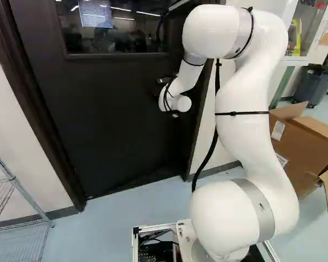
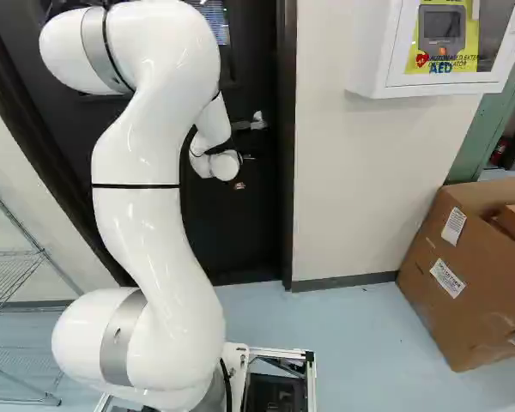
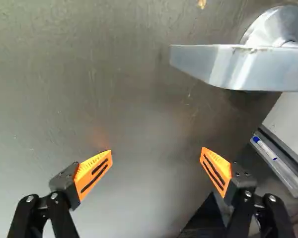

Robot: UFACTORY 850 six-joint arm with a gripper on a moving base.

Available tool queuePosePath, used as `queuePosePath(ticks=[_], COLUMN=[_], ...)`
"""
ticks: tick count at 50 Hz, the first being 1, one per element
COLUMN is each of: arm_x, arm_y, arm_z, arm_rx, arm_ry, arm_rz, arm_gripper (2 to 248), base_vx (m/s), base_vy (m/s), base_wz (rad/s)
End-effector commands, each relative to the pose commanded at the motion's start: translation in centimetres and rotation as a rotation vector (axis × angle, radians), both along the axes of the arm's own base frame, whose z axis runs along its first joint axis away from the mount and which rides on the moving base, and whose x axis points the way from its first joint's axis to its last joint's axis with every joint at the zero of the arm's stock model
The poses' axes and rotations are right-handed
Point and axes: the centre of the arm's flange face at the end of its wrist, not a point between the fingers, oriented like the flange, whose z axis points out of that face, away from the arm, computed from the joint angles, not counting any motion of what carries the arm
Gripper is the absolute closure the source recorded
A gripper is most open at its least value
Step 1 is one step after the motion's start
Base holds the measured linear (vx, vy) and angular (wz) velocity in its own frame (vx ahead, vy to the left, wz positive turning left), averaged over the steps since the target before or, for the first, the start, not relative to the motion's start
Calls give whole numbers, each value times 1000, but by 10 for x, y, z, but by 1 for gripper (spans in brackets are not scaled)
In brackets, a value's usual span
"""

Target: Open the door and move inside

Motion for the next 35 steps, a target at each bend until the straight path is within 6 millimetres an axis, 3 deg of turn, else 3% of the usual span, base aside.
queuePosePath(ticks=[35], arm_x=[71], arm_y=[10], arm_z=[-13], arm_rx=[2], arm_ry=[-59], arm_rz=[10], arm_gripper=[3], base_vx=[0], base_vy=[0], base_wz=[0])
